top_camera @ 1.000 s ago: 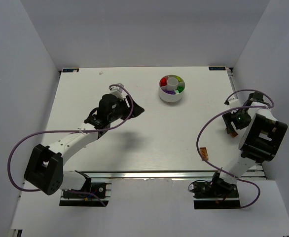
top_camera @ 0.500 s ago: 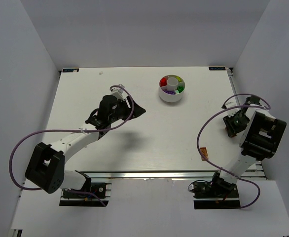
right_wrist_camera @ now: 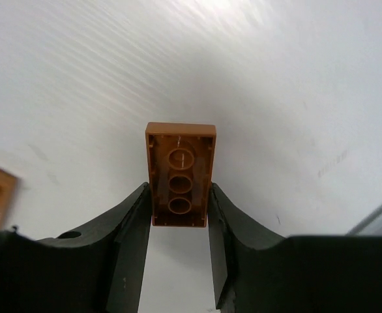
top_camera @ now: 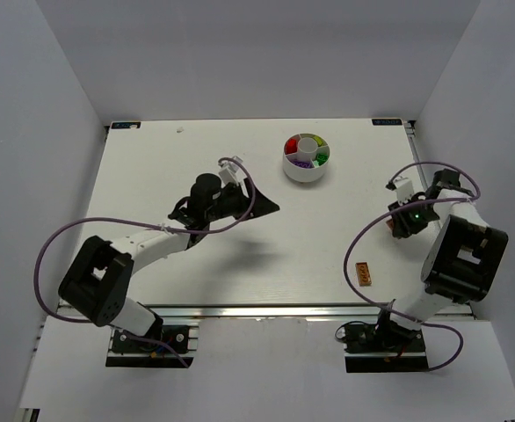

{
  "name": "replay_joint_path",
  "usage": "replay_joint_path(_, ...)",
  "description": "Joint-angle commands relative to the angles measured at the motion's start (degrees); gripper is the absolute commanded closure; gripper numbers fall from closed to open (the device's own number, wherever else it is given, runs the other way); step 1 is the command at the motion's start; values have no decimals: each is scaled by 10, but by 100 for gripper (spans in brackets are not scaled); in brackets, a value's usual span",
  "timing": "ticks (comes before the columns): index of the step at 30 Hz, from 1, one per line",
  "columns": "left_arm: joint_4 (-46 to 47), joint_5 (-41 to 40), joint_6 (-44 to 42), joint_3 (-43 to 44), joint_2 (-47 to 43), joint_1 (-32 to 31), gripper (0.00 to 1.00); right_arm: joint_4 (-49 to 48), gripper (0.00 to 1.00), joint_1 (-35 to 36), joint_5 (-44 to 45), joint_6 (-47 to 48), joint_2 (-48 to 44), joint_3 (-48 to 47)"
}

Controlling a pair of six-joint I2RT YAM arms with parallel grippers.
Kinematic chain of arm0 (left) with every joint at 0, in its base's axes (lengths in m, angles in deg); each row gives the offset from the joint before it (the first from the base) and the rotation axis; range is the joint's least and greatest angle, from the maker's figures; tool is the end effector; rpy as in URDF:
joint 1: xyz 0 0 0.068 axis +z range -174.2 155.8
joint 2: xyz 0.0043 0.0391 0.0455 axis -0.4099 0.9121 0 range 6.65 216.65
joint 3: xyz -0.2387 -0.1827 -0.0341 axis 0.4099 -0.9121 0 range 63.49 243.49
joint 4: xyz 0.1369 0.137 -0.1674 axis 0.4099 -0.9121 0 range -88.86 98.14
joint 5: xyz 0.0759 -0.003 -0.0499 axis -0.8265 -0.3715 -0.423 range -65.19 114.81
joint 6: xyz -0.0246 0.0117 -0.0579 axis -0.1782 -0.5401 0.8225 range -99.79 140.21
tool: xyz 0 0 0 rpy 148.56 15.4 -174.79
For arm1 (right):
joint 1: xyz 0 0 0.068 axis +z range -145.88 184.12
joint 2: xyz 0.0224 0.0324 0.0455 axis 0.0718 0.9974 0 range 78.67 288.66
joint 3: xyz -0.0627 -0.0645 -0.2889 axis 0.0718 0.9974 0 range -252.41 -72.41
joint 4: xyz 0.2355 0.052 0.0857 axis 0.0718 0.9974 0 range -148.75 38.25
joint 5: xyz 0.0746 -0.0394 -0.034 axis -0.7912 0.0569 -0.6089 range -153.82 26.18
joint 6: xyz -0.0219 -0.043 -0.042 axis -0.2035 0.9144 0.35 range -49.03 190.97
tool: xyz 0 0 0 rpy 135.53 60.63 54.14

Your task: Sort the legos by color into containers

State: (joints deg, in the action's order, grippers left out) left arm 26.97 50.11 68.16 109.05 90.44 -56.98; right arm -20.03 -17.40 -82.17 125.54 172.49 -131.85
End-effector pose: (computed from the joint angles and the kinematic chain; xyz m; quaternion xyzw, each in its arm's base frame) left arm 0.2619 -0.1938 0.2661 0.0204 0.8060 -0.5014 0.3139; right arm 0.2905 -0.0978 0.2062 -0.3002 0.9295 0.0348 0.2114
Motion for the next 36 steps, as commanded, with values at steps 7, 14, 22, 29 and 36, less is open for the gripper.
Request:
replay_joint_path(7,72,66,12,75,55,-47,33,13,97,210,-239,-116,-147,-21)
replay_joint_path(14,59,67,3,91,60,-57,34,-53,100,357,-260,-222,-157,-31)
replay_joint_path(22,37,47,-7,92,61,-72,35,-42,100,416,-236,-202,-138,-81)
replay_joint_path(29,17,41,-13,108,75,-76,38,-43,100,453,-209,-193,-145,-86)
replay_joint_path(36,0,48,-15,118,88,-77,59,-53,100,466,-177,-192,-152,-81)
